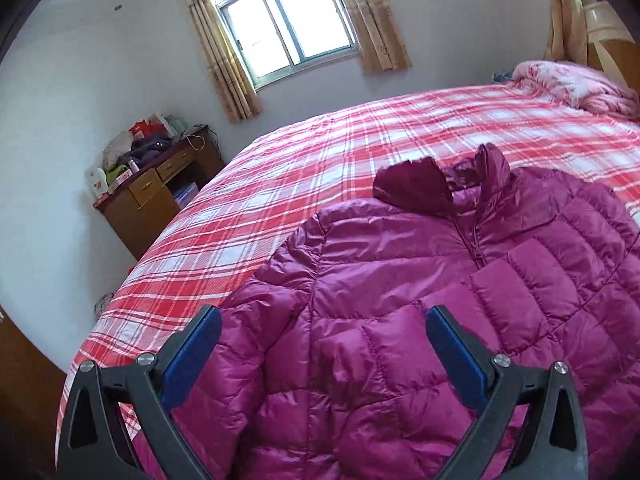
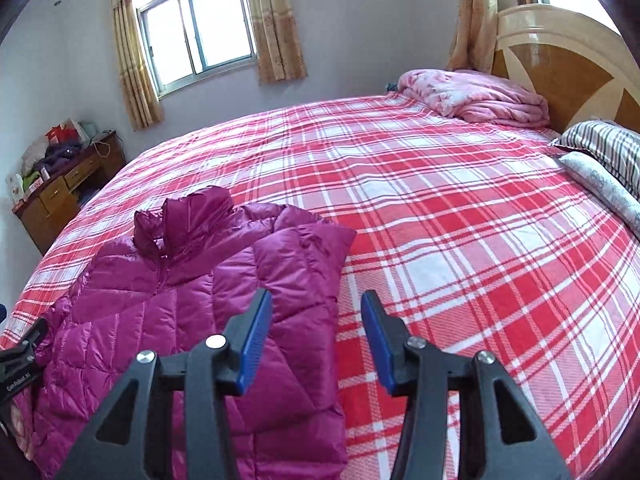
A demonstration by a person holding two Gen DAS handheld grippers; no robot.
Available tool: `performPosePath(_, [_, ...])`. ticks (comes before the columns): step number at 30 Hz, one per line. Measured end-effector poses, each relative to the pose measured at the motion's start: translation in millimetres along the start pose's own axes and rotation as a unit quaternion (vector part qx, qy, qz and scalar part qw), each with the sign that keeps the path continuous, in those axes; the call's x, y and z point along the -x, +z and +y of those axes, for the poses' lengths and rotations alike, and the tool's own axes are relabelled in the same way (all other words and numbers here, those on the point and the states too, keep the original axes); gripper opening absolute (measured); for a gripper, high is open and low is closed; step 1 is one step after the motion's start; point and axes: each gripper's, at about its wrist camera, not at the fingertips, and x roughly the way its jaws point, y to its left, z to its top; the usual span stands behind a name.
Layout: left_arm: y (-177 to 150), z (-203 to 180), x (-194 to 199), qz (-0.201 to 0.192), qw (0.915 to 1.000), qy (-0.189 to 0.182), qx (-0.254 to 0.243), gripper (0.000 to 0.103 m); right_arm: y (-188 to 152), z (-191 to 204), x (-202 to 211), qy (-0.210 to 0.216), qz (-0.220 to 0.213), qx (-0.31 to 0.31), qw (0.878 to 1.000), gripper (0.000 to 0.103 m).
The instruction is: Fold large clothes
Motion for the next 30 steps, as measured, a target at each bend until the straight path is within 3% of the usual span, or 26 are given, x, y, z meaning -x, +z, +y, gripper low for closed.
performPosePath(3, [-11,-15,-36,0.035,0.9989,0.027,-0.017,0.102,-4,14,-25,0.020,0.026,0.023,0.999,0.050])
performPosePath(6, [-22,-12,-61,0.066,0.9976,0.017,-0.010,0.102,-15,22,-48,0.011,0.055,0.043,0.998,0.050])
performPosePath(19, [-32,-4,-82,0.087,0.9954,-0.029,0.030,0.102,-31,28,-70,-0.012,0.091,0.069,0.993,0.051])
performPosePath(26, [-32,-5,-83,0.087,0.9954,-0.027,0.031,0.102,-25,41,-51,-0.052,0.086,0.095,0.990,0.051])
performPosePath(30, [-32,-5,-83,0.085,0.9956,-0.024,0.029,0.102,-26,62,-12,-0.006,0.059,0.087,0.994,0.062])
